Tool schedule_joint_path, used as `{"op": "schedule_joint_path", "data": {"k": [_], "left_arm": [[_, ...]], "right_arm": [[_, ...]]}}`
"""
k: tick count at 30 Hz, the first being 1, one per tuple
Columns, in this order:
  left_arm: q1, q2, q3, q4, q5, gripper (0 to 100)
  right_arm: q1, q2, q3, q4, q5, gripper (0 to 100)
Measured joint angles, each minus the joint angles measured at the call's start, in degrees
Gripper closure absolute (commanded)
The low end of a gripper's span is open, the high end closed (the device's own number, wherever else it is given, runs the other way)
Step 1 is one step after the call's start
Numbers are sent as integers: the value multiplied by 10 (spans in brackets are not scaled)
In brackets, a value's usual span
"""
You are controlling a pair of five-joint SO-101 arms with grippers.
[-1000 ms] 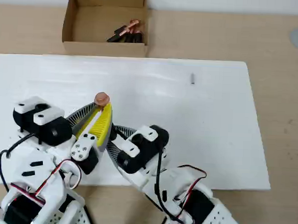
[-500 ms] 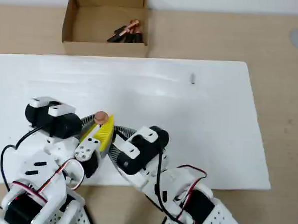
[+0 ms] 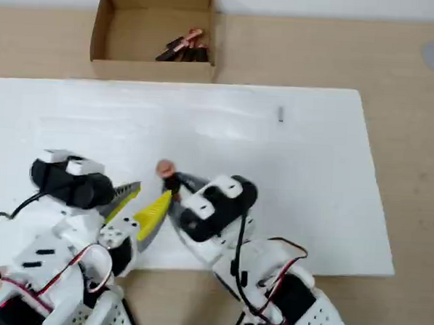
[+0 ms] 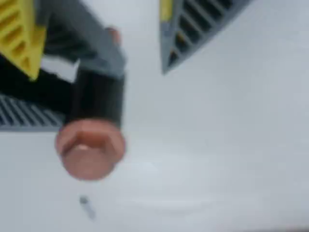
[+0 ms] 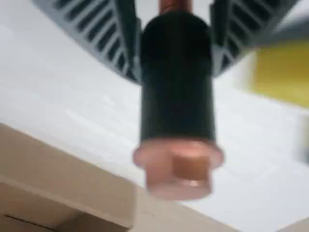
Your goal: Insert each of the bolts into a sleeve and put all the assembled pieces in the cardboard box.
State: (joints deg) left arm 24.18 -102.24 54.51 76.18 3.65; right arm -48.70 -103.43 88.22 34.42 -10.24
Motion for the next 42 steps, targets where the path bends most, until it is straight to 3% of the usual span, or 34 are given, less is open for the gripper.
{"op": "schedule_joint_path", "data": {"k": [6,10,14,18,29,42], "left_arm": [[-90,76,-118,17,0,822],[-134,148,-204,41,0,822],[-169,182,-214,45,0,822],[-202,185,-153,14,-10,822],[-320,185,71,-192,-105,822],[-324,185,245,-316,-106,822]], "right_arm": [[55,19,-57,-17,0,989],[98,161,-173,-67,0,989],[108,363,-336,-87,0,989],[109,578,-508,-89,0,989],[180,1085,-936,-91,-9,989],[230,1589,-1436,-91,-18,989]]}}
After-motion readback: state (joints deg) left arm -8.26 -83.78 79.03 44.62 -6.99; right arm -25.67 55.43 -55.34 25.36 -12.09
